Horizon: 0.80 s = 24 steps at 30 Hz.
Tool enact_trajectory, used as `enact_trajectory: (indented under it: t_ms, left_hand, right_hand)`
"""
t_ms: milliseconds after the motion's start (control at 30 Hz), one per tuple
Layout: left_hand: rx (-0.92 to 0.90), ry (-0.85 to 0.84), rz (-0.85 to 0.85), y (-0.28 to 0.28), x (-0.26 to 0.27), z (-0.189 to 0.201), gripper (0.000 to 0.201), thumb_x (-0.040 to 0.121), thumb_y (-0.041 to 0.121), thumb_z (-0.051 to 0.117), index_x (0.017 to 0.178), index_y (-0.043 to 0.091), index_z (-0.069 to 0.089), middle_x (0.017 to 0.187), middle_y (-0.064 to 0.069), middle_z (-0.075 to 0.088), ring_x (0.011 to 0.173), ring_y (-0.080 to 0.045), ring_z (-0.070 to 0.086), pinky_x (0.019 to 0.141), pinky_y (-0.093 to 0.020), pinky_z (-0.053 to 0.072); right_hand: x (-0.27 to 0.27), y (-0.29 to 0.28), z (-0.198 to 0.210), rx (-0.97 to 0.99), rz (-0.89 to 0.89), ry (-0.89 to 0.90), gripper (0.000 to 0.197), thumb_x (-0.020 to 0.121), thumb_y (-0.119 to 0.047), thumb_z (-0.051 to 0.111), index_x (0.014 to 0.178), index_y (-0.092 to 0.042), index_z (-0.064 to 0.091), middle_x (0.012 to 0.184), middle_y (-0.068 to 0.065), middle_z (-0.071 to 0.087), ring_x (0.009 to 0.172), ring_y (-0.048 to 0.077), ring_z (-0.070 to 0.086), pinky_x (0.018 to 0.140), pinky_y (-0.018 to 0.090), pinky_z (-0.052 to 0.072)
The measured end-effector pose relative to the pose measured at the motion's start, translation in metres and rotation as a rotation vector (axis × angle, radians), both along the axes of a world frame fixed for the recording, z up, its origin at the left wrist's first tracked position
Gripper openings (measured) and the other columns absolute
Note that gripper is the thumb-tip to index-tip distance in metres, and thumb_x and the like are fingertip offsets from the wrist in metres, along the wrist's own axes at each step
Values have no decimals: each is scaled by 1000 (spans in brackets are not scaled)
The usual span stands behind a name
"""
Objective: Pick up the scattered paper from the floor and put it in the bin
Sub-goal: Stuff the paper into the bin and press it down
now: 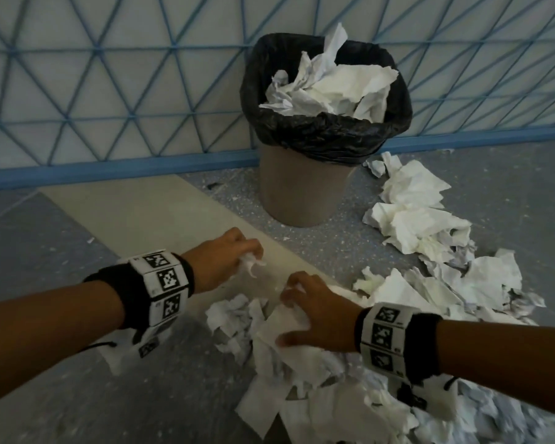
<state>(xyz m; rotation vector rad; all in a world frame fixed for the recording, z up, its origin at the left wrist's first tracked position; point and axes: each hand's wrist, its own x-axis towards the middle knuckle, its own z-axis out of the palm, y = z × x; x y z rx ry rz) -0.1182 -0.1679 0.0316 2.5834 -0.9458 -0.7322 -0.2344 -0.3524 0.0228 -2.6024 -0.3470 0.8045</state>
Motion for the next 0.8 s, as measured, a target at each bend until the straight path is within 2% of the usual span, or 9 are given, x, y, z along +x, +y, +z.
enact_trajectory:
  t_ms: [100,167,233,333,467,633,700,767,800]
  left_hand:
    - [115,152,-138,22,-18,-21,49,89,15,51,134,30,39,144,-8,27,129,-34,39,107,-42,37]
    - [253,231,-257,30,-29,-36,65,85,32,60,138,39,25,153,-7,12,141,-35,19,115,-47,25]
    - [379,223,-339,30,-39,-42,72,85,35,60,143,35,17,157,-9,1,145,-35,3,118,-48,17]
    - [403,125,-382,27,-51,-40,56,91,21,52,141,27,26,156,-12,7,142,-34,14,113,-47,29]
    - [296,102,-271,20,-40,-33,39,92,16,48,130,17,43,138,-15,37,126,-31,40,100,-35,37]
    - [68,89,-123,15,4,48,40,80,23,68,118,14,58,119,-7,64,109,-23,59,85,-25,43]
    - [-33,136,-111,17,22,100,49,70,39,71,111,14,62,111,-4,69,101,-19,63,81,-23,46]
    - [-203,172,-50,17,33,152,65,49,59,70,103,23,67,101,7,74,94,-11,66,79,-17,50]
    - [-297,183,-5,15,37,173,65,43,60,72,98,25,68,97,11,75,91,-10,67,79,-16,52]
  right_hand:
    - [-6,13,-19,-223,165,23,73,81,-44,63,138,-12,31,146,11,19,130,35,26,105,51,37]
    - [-1,13,-29,-261,172,20,60,86,-30,59,136,-10,33,144,15,22,126,36,31,101,50,41]
    - [7,8,-33,-250,171,-12,46,90,-16,51,133,-9,37,139,18,27,119,36,38,97,46,43]
    - [17,-5,-34,-219,148,-19,41,91,-5,43,132,-11,42,135,17,34,115,33,45,95,41,41]
    - [25,-11,-8,-86,57,-114,40,88,-2,47,127,-12,51,130,14,43,115,30,49,95,34,41]
    - [42,-6,86,237,-71,-513,24,85,-7,56,107,-7,66,110,13,59,99,26,59,83,17,40]
    - [53,-9,129,308,-131,-664,24,80,-7,60,103,-5,68,104,12,60,93,20,57,80,5,38]
    - [64,-16,170,374,-225,-779,28,77,-9,64,104,-5,66,101,6,56,94,18,53,81,5,36]
    - [72,-22,188,399,-282,-834,31,74,-12,64,105,-5,66,99,4,53,95,17,51,81,6,34]
